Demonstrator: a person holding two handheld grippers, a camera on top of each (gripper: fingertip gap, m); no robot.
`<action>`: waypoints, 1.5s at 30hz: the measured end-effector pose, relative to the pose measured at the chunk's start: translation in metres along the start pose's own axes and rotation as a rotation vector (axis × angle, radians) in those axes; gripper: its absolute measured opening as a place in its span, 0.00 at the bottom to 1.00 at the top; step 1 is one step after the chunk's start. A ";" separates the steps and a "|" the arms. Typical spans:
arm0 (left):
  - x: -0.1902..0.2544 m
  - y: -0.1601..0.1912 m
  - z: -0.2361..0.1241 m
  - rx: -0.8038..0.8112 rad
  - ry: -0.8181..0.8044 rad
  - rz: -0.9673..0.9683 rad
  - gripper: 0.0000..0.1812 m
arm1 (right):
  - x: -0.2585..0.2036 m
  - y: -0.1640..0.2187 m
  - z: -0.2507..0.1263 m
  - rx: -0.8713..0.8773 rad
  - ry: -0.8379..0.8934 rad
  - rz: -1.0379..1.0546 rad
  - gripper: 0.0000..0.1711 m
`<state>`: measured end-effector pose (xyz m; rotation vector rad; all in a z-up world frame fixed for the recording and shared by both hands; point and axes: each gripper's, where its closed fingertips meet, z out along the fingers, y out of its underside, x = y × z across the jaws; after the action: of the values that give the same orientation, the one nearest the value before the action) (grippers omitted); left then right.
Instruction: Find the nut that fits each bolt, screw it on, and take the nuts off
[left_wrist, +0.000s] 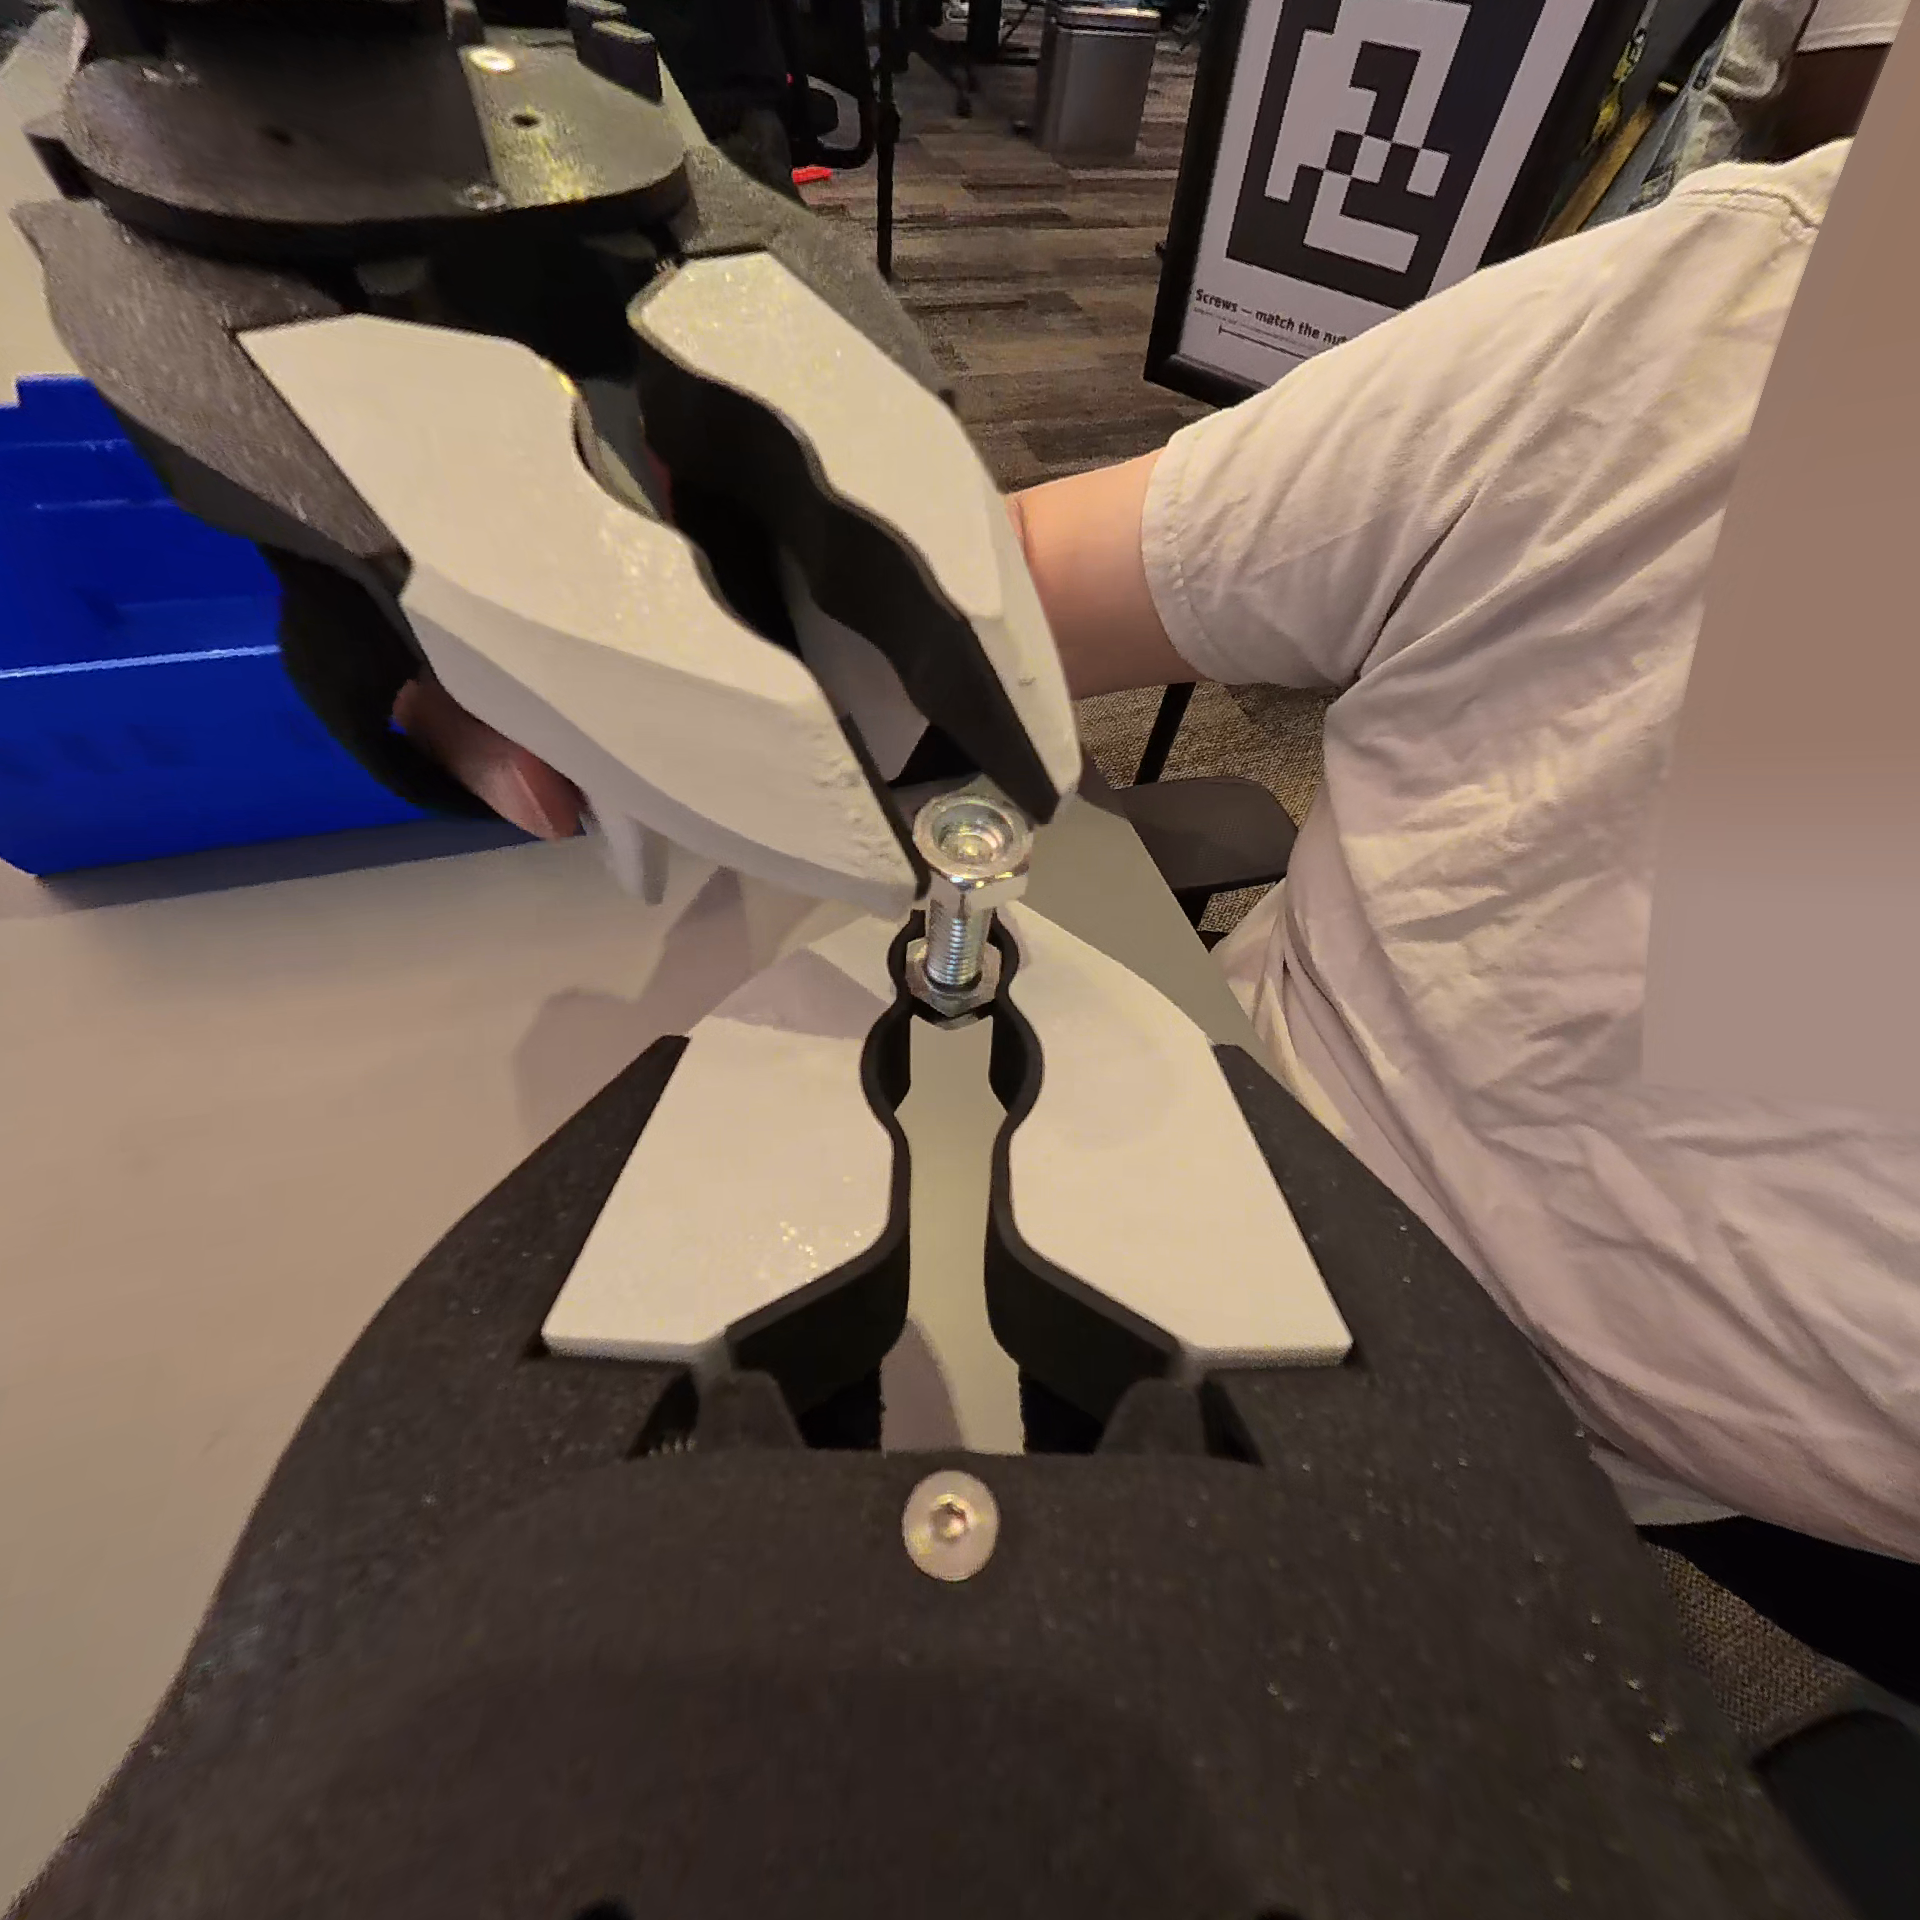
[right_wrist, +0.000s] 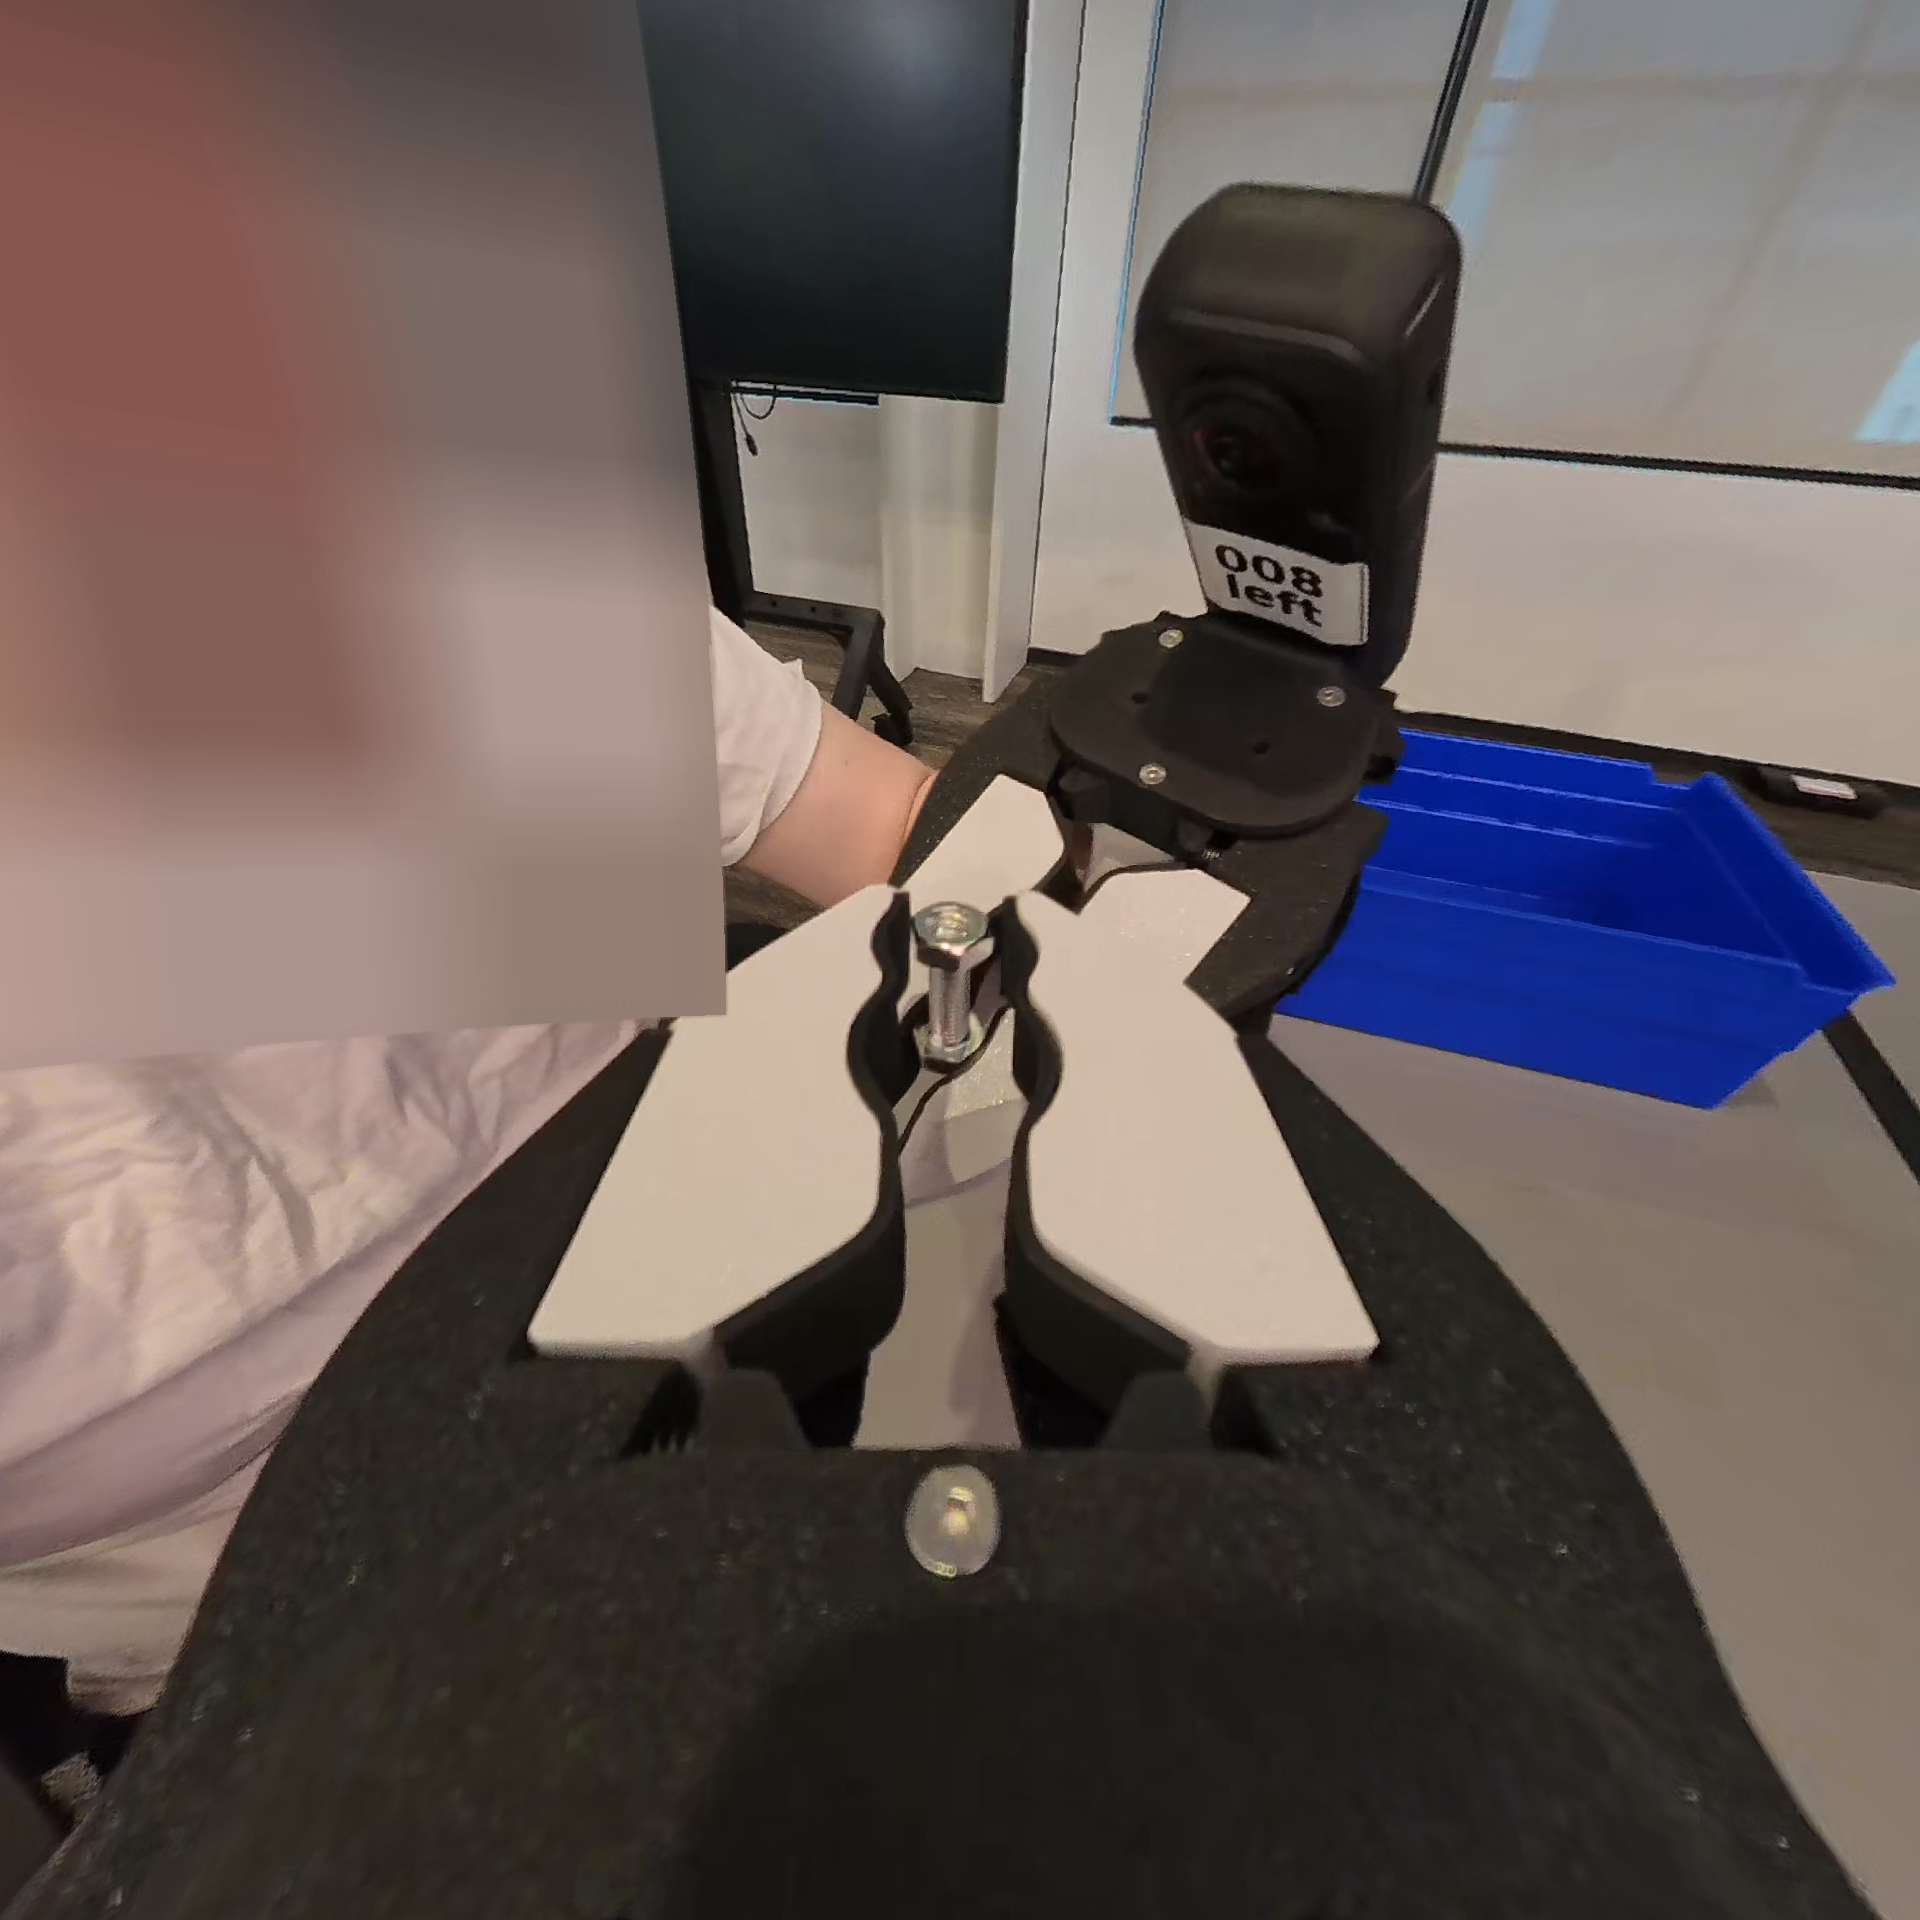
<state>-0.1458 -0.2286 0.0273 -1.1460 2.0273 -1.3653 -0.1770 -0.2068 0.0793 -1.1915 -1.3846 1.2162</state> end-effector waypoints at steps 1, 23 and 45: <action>0.000 0.000 0.000 -0.003 -0.002 0.001 0.05 | -0.001 0.001 0.000 -0.002 -0.007 0.002 0.09; -0.026 0.005 -0.012 -0.035 -0.173 -0.049 0.05 | 0.025 0.010 -0.002 -0.125 0.216 0.051 0.08; -0.043 0.004 -0.027 -0.005 -0.257 -0.096 0.05 | 0.037 0.011 -0.010 -0.259 0.426 -0.058 0.14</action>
<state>-0.1433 -0.1780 0.0312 -1.3613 1.8151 -1.1872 -0.1708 -0.1684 0.0709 -1.4783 -1.2621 0.6995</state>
